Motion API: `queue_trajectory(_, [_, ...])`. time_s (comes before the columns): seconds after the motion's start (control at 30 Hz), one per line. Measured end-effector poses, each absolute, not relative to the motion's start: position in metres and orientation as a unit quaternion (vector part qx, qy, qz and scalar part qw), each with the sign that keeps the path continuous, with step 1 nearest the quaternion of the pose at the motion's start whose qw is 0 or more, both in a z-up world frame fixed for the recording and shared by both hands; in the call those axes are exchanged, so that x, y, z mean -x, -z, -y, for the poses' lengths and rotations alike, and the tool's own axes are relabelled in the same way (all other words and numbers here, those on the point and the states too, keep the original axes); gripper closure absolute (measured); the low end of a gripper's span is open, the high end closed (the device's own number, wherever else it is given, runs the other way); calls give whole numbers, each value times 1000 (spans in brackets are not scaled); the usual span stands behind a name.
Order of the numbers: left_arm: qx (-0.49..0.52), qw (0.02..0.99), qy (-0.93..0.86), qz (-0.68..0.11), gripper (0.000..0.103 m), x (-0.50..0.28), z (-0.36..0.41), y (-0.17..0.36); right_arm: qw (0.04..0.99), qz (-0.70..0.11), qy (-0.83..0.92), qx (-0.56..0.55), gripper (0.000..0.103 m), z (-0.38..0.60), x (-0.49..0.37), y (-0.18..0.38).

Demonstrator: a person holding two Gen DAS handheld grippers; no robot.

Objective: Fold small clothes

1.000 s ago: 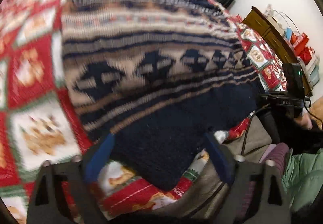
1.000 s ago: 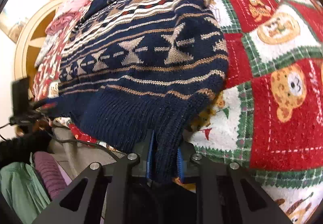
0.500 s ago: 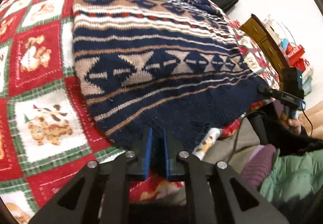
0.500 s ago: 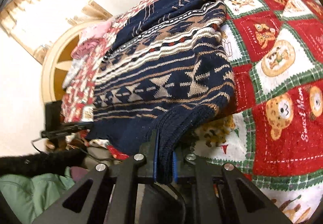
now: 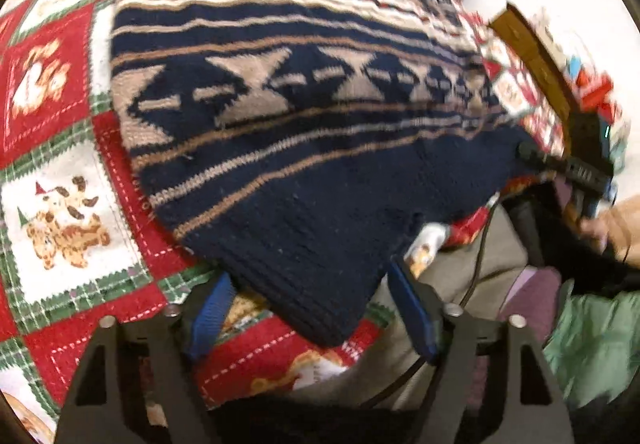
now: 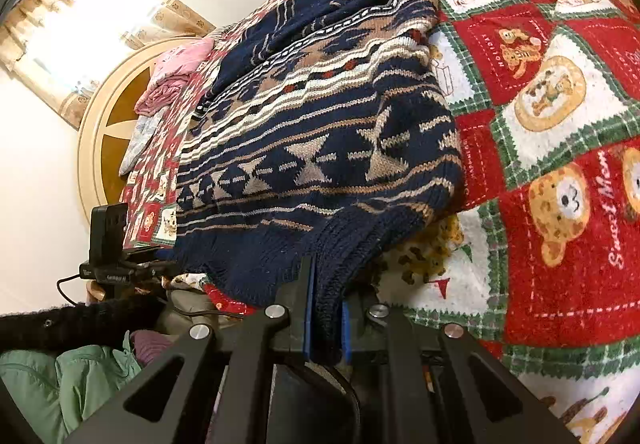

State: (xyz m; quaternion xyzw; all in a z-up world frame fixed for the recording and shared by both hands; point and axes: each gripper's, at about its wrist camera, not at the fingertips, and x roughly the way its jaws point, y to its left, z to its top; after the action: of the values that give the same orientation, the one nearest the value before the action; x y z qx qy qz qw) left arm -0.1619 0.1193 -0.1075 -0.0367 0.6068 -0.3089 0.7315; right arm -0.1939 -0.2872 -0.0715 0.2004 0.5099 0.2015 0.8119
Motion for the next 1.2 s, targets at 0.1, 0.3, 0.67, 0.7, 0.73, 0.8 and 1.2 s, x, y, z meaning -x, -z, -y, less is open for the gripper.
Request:
queue_trajectory(0.1, [83, 729, 298, -611, 95, 154, -135, 111, 813, -505, -200, -209, 92, 291, 195, 70])
queue_trajectory(0.3, [130, 737, 296, -594, 95, 148, -133, 99, 811, -487, -215, -244, 92, 297, 192, 58])
queue_trajectory(0.67, [177, 794, 316, -487, 95, 81, -140, -5, 823, -385, -259, -327, 92, 322, 111, -25])
queue_trajectory(0.7, [169, 802, 309, -482, 95, 67, -138, -11, 829, -381, -247, -326, 92, 324, 99, -26])
queue_trajectory(0.73, [163, 808, 300, -480, 95, 51, -136, -15, 834, -378, -237, -325, 92, 326, 89, -25])
queue_trajectory(0.8, [165, 811, 281, -487, 95, 20, -133, -11, 843, -380, -213, -317, 92, 326, 65, -16])
queue_trajectory(1.2, [154, 798, 208, -545, 87, -55, -128, 64, 827, -443, -134, -319, 90, 329, 3, 66])
